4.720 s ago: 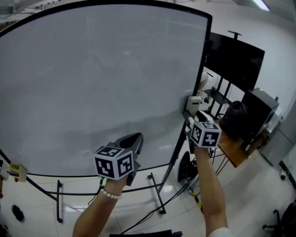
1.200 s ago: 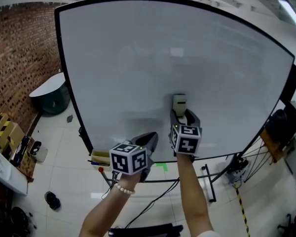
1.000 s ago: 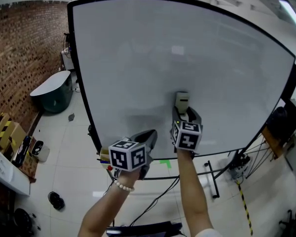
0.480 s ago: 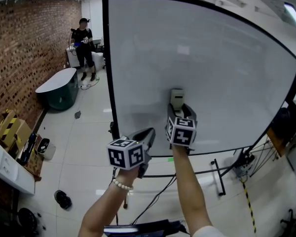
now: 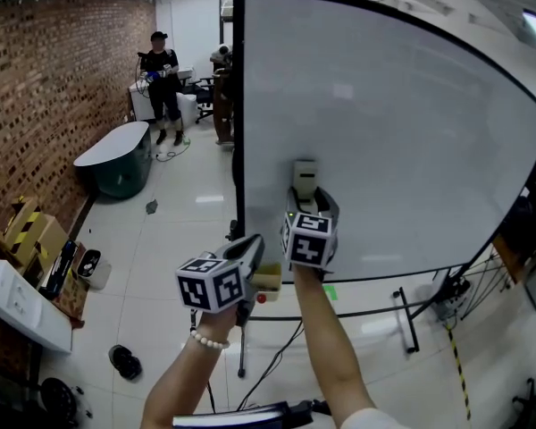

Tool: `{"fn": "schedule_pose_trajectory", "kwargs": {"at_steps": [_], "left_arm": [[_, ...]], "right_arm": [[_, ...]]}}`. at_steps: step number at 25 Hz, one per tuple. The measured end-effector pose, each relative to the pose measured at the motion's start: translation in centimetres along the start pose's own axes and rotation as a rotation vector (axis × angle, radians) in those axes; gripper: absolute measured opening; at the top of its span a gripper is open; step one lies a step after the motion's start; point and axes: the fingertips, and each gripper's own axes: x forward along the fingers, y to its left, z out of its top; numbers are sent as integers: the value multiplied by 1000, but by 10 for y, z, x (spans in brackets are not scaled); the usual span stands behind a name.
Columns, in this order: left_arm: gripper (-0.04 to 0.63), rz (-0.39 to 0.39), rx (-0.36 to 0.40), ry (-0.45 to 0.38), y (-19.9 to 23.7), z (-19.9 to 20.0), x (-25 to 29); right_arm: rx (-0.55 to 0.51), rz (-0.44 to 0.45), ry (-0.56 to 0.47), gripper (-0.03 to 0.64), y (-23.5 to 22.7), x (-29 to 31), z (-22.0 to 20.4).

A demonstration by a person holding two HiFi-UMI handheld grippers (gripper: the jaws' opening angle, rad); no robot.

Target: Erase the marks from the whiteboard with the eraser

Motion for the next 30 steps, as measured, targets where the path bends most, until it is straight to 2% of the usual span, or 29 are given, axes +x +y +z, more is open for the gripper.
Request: {"fn": "schedule_pose_trajectory", "kwargs": {"at_steps": [8, 13, 19, 25, 27, 30], "left_arm": [[-12, 82, -38, -37, 59, 14, -48], [-12, 115, -55, -60, 82, 21, -69], [-12, 137, -75, -59, 102, 18, -79], [-12, 135, -86, -42, 109, 7, -75], [-12, 147, -69, -32, 109, 2, -71], [-12, 186, -3, -12, 108, -3, -65]], "right_arm": [[0, 67, -6, 253, 82, 10, -2], [-45, 75, -20, 253, 116, 13, -11], [-31, 50, -31, 253, 128, 17, -41], [-19, 30, 23, 253, 125, 19, -77], [-12, 46, 24, 253, 124, 22, -84], [-6, 43, 29, 253, 114, 20, -85]]}}
